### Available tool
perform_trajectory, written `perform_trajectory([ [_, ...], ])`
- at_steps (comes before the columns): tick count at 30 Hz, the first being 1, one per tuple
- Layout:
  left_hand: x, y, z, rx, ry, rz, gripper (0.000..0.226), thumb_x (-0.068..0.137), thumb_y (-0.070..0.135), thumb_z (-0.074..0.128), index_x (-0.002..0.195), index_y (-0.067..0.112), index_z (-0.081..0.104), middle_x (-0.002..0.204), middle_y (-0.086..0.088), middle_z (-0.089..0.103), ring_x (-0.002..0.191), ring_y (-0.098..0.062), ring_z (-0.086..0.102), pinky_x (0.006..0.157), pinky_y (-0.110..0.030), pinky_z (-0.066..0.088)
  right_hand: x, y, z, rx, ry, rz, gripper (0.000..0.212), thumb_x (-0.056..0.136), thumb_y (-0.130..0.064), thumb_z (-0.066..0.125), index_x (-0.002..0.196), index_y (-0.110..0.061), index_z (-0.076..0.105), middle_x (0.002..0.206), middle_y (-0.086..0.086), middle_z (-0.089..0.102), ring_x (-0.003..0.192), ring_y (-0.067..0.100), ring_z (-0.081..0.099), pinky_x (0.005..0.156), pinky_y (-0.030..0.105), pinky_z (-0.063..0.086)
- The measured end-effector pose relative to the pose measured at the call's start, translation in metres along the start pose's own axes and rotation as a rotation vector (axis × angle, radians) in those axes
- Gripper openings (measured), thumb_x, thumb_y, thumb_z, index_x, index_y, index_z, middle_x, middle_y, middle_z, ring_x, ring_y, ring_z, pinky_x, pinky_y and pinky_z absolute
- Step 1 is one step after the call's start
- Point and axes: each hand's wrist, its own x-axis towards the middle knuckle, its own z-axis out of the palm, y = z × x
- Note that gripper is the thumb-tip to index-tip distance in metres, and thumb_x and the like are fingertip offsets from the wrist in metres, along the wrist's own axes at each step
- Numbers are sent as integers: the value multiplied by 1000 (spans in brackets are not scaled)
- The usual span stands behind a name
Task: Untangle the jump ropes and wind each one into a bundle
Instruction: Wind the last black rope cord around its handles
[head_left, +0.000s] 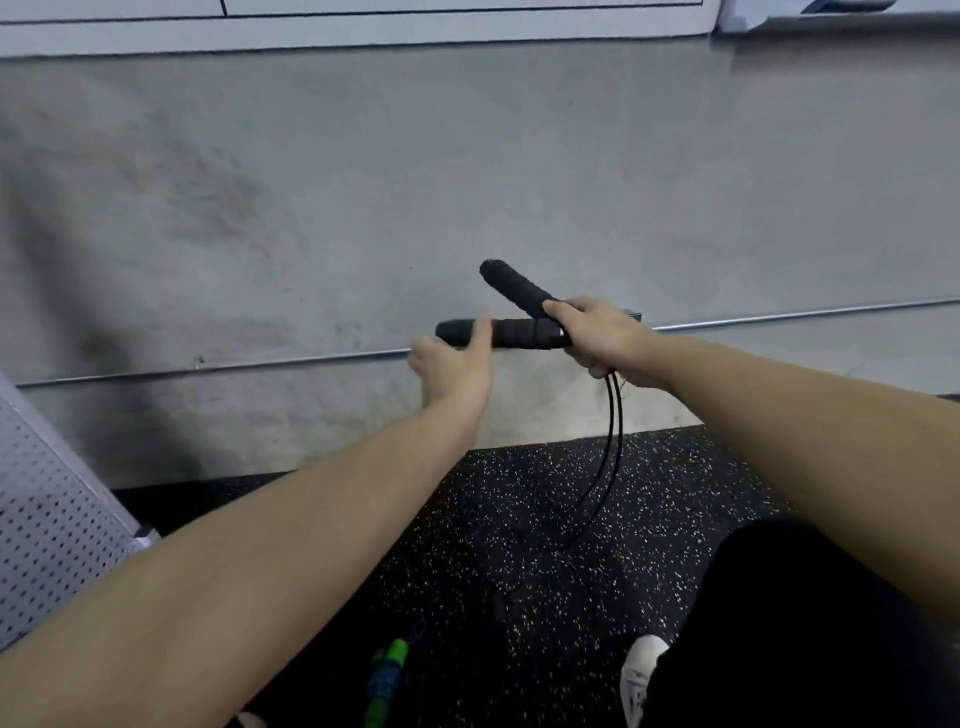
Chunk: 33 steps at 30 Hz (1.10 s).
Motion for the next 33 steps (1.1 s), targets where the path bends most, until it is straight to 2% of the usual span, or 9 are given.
perform_trajectory([
  [3, 0, -10, -20, 226, 201, 550, 70, 76, 59, 78, 115, 14, 40, 121, -1, 39, 116, -26, 44, 101, -41, 39, 1, -2, -8, -48, -35, -6, 30, 104, -42, 41, 92, -18, 55, 61, -3, 38, 44, 10, 30, 41, 22, 22],
  [7, 9, -17, -25, 817, -179, 870, 125, 63, 70, 83, 159, 27, 16, 167, 0, 16, 156, -21, 8, 124, -48, 4, 0, -5, -4, -79, -233, 31, 32, 102, -43, 44, 83, -18, 50, 57, -5, 37, 44, 10, 29, 42, 25, 21],
  [9, 17, -16, -20, 935, -308, 889, 128, 70, 65, 82, 162, 30, 1, 166, 0, 26, 154, -22, 19, 125, -52, 8, 0, -6, 3, -104, -311, 33, 33, 102, -43, 44, 82, -17, 50, 55, -5, 36, 47, 11, 28, 44, 25, 22],
  [12, 31, -17, -12, 1003, -407, 751, 92, 86, 45, 74, 159, 33, 19, 132, 3, 64, 126, -24, 58, 107, -43, 41, 6, -1, 12, -90, -308, 19, 28, 103, -39, 42, 98, -16, 57, 58, -3, 38, 47, 11, 30, 42, 24, 24],
  [14, 39, -22, -10, 1025, -411, 693, 36, 91, 34, 67, 125, 26, 58, 96, 5, 69, 97, -25, 67, 69, -31, 45, 13, 8, 17, -54, -244, -1, 28, 103, -44, 44, 112, -22, 57, 60, -3, 42, 45, 9, 36, 40, 23, 29],
  [16, 47, -28, -12, 918, -447, 610, 6, 90, 25, 64, 91, 22, 59, 79, 2, 66, 80, -26, 68, 57, -30, 42, 20, 19, 20, -9, -200, -2, 34, 102, -52, 45, 117, -23, 53, 59, -3, 43, 45, 9, 38, 41, 23, 33],
  [21, 75, -51, -26, 129, -431, 18, 18, 96, 19, 65, 113, 18, 60, 89, -3, 75, 73, -21, 72, 81, -39, 60, 28, 47, 23, 79, -265, 46, 48, 101, -58, 40, 96, -13, 57, 55, -2, 39, 52, 18, 46, 67, 38, 58],
  [26, 91, -63, -43, -272, -334, -259, 17, 97, 18, 65, 111, 11, 59, 79, -6, 63, 69, -22, 66, 81, -46, 62, 25, 79, 20, -140, -484, 87, 34, 107, -40, 39, 95, -13, 57, 77, 3, 56, 75, 16, 60, 84, 39, 51],
  [33, 84, -70, -44, -314, -524, -297, 22, 90, 20, 73, 104, 12, 58, 71, 0, 61, 64, -17, 60, 71, -36, 55, 58, 16, 1, -167, 136, -201, 25, 102, -34, 49, 98, -20, 70, 70, -1, 44, 59, 14, 42, 53, 27, 41],
])
